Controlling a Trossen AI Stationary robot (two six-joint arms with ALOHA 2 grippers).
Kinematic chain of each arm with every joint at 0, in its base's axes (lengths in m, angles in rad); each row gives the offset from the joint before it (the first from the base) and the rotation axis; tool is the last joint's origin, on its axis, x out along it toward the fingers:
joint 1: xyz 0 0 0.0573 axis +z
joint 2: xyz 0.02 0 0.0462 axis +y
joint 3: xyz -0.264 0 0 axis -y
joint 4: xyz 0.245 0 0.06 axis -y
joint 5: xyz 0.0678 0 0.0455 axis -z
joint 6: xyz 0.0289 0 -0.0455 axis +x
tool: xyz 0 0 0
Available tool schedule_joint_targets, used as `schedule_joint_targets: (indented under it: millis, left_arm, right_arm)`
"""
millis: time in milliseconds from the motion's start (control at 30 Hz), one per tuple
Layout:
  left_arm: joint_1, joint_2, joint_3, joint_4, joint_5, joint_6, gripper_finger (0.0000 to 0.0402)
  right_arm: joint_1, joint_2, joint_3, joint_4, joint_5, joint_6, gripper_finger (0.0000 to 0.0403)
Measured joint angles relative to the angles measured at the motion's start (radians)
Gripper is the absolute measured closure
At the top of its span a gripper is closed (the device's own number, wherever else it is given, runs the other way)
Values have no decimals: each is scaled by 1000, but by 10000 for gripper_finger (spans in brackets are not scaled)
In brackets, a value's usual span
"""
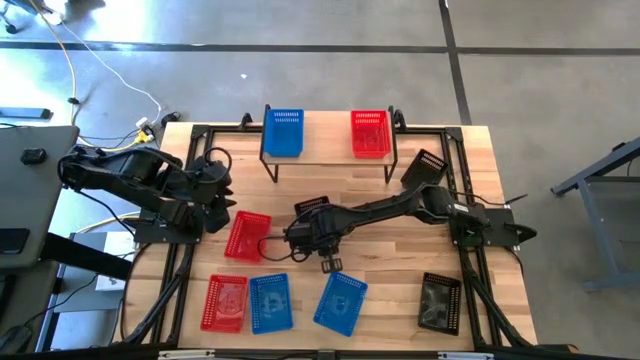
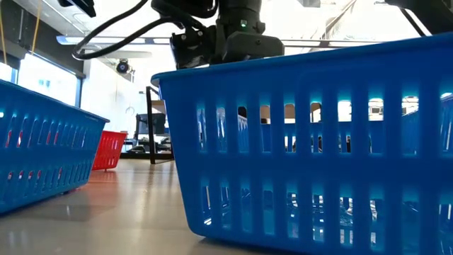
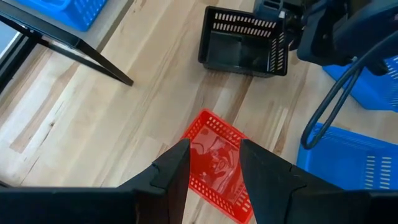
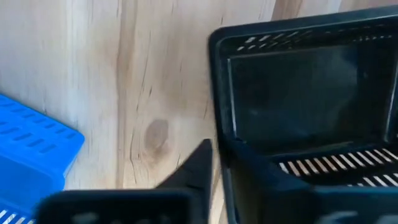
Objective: Stack baskets on shelf by color
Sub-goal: Put the middle black bin on the shelf
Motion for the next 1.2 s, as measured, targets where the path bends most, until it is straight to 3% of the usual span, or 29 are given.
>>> schedule_joint_targets:
  millis: [300, 1200]
  left_arm:
    - [0, -2, 0, -1, 0, 18, 271]
    - [0, -1, 0, 2, 0, 217, 271]
  right_arm:
    - [-5, -15, 0, -37, -30, 23, 399]
    - [-5, -284, 0, 11, -211, 224, 403]
